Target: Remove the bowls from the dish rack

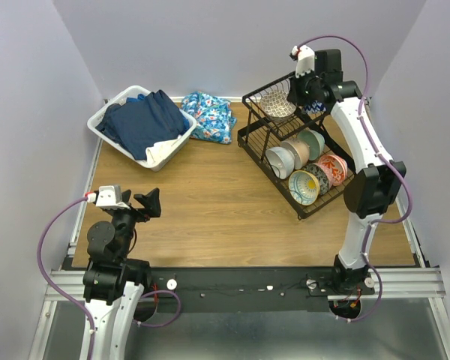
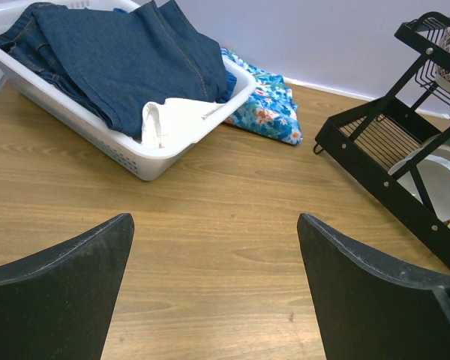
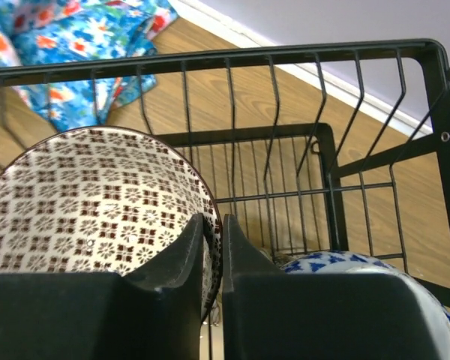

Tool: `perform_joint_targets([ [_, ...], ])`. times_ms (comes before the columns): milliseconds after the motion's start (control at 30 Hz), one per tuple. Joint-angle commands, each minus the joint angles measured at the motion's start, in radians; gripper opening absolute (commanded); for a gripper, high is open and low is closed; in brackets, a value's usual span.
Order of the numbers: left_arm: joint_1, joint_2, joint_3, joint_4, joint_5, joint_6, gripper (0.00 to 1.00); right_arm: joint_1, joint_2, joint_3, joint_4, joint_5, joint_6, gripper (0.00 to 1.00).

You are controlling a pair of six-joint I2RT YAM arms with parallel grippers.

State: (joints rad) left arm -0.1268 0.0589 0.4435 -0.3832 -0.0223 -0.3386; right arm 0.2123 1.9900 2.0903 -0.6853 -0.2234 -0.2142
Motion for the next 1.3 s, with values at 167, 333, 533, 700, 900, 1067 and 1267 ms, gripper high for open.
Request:
perform_joint_targets([
  [167, 0.000, 0.001, 0.001, 0.009, 0.021, 0.012, 0.99, 0.007, -0.016, 0.054, 0.013, -0.016, -0.022, 0.01],
  [333, 0.000, -0.002, 0.001, 0.010, 0.021, 0.010, 0.99, 0.006, -0.089, 0.005, 0.136, 0.042, -0.031, 0.01],
  [533, 0.000, -0.007, 0.003, 0.009, 0.013, 0.000, 0.99, 0.007, -0.229, -0.142, 0.324, 0.179, -0.044, 0.01],
  [700, 0.000, -0.004, 0.008, 0.009, 0.012, -0.019, 0.99, 0.007, -0.333, -0.231, 0.424, 0.214, -0.007, 0.01],
  [900, 0.000, 0.010, 0.009, 0.029, 0.051, -0.023, 0.99, 0.007, -0.428, -0.309, 0.455, 0.266, 0.068, 0.01],
  [1067, 0.000, 0.045, 0.014, 0.033, 0.059, -0.050, 0.99, 0.007, -0.587, -0.439, 0.444, 0.277, 0.153, 0.01],
  [1267, 0.000, 0.111, 0.006, 0.059, 0.087, -0.050, 0.99, 0.007, -0.772, -0.647, 0.373, 0.231, 0.210, 0.01],
])
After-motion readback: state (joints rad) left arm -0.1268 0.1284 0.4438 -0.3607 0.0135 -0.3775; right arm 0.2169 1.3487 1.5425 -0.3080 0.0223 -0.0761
